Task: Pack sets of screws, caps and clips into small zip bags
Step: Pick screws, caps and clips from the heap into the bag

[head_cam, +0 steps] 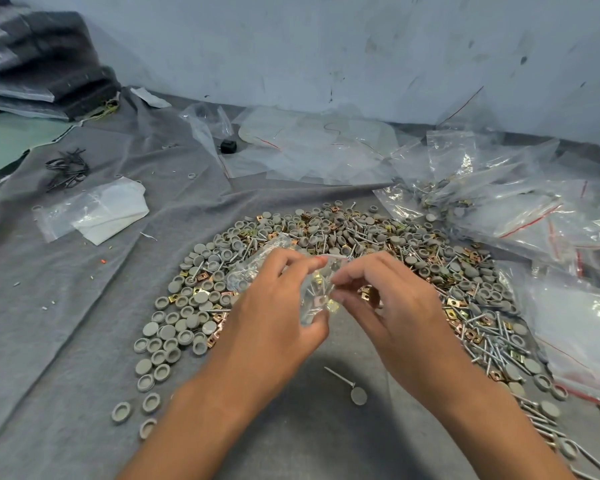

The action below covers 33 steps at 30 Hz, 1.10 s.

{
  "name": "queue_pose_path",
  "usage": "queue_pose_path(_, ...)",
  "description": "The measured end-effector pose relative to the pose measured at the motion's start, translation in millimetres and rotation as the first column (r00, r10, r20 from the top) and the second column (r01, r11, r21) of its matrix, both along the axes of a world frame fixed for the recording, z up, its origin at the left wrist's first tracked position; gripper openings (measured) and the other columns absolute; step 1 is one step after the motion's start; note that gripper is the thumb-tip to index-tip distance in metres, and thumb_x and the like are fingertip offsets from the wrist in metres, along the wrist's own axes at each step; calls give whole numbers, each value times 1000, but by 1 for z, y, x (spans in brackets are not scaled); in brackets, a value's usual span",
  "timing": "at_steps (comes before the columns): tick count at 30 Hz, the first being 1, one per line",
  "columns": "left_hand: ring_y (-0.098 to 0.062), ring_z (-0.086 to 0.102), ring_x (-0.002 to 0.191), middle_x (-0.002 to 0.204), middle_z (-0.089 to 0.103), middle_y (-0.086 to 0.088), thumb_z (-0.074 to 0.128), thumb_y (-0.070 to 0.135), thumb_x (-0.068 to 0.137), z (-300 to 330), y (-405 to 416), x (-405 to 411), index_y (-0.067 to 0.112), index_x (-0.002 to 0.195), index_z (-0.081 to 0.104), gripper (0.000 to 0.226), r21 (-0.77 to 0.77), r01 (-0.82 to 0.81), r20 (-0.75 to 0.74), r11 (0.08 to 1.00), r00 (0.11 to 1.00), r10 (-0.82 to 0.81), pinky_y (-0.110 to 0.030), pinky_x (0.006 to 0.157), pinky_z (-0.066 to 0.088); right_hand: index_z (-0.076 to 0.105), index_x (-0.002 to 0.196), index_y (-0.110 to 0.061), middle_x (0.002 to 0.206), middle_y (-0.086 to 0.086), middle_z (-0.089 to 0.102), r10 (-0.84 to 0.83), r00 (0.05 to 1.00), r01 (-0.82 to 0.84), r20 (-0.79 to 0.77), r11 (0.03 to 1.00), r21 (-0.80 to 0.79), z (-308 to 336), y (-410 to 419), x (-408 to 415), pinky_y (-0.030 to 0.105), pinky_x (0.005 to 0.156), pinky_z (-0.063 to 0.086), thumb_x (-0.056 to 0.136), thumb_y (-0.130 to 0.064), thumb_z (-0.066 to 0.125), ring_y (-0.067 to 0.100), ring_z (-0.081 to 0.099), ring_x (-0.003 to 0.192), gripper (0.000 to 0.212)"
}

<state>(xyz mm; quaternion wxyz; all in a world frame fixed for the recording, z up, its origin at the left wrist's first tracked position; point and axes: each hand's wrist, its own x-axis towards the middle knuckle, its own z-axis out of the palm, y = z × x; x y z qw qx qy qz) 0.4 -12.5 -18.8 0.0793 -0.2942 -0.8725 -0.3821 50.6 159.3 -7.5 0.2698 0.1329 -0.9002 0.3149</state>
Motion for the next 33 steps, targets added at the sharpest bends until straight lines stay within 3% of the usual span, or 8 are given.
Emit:
queue_pose_path(8,-7,49,73,120,45,19,78,27,80,-2,-1,-1,32,138,55,62,19,-4,5,1000,1000,4,-42,76,55,69,101,-13,96,-11,71,-73,987,48,-141,983,-177,-6,-9,-1,20,74,56,84,-8,81,4,69,89,21)
queue_pose_path(12,-3,50,75,120,45,20,78,27,82,-1,-1,0,32,139,55,62,16,-3,1,1000,1000,2,-39,77,55,67,104,-13,101,-10,72,-58,991,34,-120,981,-191,-7,-9,-1,19,76,57,83,-9,81,0,70,95,26)
queue_pose_path(16,2,51,78,121,45,21,77,28,83,2,-2,0,31,140,56,61,1,-7,-13,1000,1000,7,-31,81,53,68,98,-18,92,-13,68,-147,979,119,-141,975,-187,-5,4,-4,13,69,50,86,-15,78,4,66,85,16)
queue_pose_path(20,10,51,84,120,44,23,77,29,82,3,-5,0,32,139,56,60,15,-12,-13,1000,1000,12,-19,83,47,69,100,-26,95,-16,64,-200,965,207,167,978,-28,-20,20,-12,13,76,46,88,-17,76,2,61,89,17)
queue_pose_path(22,11,52,87,120,44,23,77,28,81,3,-5,0,31,138,56,61,17,-12,-13,1000,1000,13,-15,84,45,68,113,-30,108,-16,61,-194,926,156,323,978,139,-35,20,-15,24,89,48,93,-27,71,3,56,101,20)
queue_pose_path(27,13,50,84,118,44,24,78,28,80,3,-6,-2,32,137,57,61,10,-15,-9,1000,1000,15,-7,78,39,64,120,-38,114,-16,54,-205,902,84,379,946,313,-46,15,-22,30,91,43,97,-41,61,9,45,112,23)
queue_pose_path(30,15,48,86,118,43,25,77,30,81,4,-6,-2,34,138,55,61,-7,-14,-15,1000,1000,14,-3,79,37,63,104,-32,105,-15,56,-212,907,99,363,947,306,-46,16,-22,28,87,44,99,-33,59,9,49,105,6)
queue_pose_path(33,13,49,85,117,44,24,78,29,81,4,-5,-1,33,138,55,61,-11,-9,-10,1000,1000,9,-7,78,39,62,97,-32,90,-20,63,-157,901,170,404,985,3,-38,17,-19,13,76,44,99,-29,61,-1,59,90,4)
